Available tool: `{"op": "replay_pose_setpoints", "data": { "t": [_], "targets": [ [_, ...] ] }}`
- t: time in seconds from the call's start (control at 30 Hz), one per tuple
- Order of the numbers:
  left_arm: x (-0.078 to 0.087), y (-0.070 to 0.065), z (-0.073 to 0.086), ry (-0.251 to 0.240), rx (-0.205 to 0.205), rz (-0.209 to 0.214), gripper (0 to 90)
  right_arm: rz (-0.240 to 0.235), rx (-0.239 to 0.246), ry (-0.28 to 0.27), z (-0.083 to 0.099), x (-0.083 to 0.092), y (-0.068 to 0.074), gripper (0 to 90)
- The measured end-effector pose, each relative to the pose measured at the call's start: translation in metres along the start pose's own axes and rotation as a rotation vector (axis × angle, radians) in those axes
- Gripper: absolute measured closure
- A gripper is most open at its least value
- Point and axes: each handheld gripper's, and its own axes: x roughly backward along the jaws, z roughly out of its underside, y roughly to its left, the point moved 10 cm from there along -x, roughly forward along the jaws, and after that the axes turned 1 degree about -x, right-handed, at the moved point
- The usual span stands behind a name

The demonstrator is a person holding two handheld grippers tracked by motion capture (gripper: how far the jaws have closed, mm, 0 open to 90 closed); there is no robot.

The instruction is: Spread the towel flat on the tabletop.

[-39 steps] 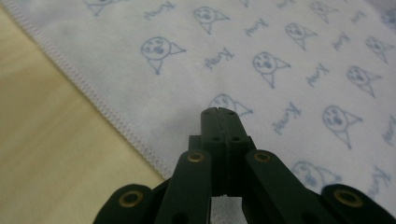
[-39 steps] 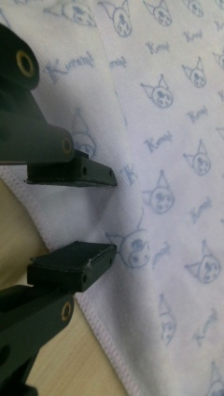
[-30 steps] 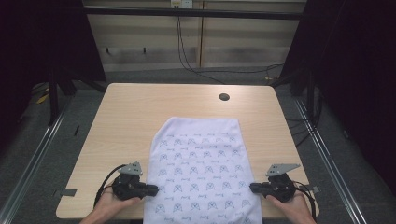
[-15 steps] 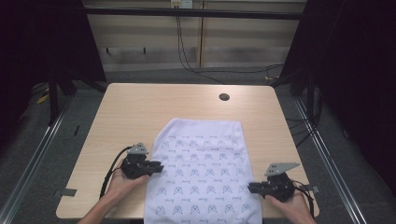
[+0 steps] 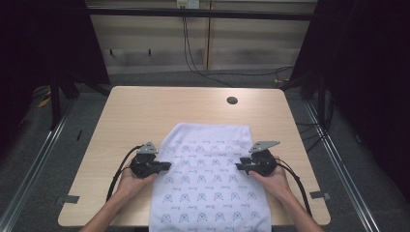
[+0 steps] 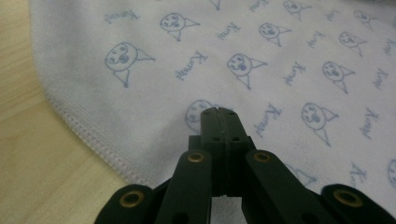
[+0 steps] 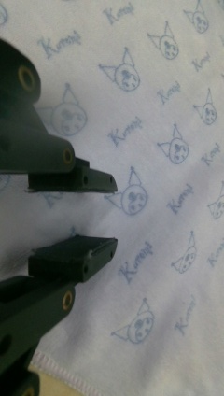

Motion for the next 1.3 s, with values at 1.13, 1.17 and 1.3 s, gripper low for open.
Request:
{"op": "replay_pose_setpoints", "data": {
  "t": [1.13, 1.17, 1.3],
  "targets": [
    [-0.022, 0.024, -0.027, -0.05, 0.091, -0.02, 73.8, -0.124, -0.03, 0.058, 0.045, 0.043, 0.038, 84.6],
    [-0.024, 0.02, -0.028, -0.048, 0.08, -0.009, 73.6, -0.125, -0.028, 0.057, 0.045, 0.043, 0.038, 84.4],
    [-0.031, -0.003, -0.035, -0.044, 0.01, 0.025, 69.2, -0.117, -0.025, 0.06, 0.044, 0.042, 0.037, 82.4]
  ]
}}
